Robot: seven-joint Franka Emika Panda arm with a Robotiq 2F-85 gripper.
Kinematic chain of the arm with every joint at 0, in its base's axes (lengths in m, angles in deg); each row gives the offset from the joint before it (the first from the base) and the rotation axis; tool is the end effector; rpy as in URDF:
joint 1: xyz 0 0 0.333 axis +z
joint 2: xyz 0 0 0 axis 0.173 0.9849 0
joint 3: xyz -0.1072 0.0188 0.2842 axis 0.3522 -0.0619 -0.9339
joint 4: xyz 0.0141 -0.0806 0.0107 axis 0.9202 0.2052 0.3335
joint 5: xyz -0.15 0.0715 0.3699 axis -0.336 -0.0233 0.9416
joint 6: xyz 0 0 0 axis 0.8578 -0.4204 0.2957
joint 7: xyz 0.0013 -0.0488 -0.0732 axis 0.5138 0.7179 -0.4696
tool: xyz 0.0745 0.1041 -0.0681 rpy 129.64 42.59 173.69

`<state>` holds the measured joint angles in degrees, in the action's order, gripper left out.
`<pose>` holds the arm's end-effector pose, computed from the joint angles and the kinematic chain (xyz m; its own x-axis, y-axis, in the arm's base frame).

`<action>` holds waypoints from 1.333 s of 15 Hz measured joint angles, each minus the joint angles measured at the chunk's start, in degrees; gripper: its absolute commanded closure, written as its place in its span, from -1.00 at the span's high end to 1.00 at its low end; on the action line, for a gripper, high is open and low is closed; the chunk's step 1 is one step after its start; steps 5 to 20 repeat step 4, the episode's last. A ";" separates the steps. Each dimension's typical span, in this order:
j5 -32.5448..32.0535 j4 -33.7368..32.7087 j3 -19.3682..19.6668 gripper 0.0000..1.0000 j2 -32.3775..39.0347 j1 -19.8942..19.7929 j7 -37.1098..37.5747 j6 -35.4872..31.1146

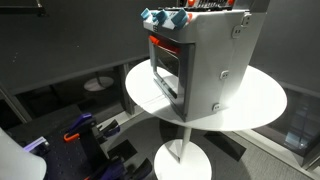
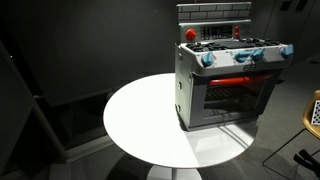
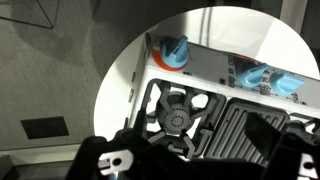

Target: Push the top right button on the toy stove

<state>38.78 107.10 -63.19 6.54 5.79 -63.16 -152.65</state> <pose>0.4999 -0.0854 0.5383 0.9908 -0.1130 0.0744 -0.1090 -0.9925 -0.0557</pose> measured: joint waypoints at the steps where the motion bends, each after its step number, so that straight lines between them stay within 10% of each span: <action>1: -0.04 0.03 0.00 1.00 -0.46 -0.04 0.23 1.18; 20: -0.05 0.04 0.01 1.00 -0.71 -0.08 0.37 2.22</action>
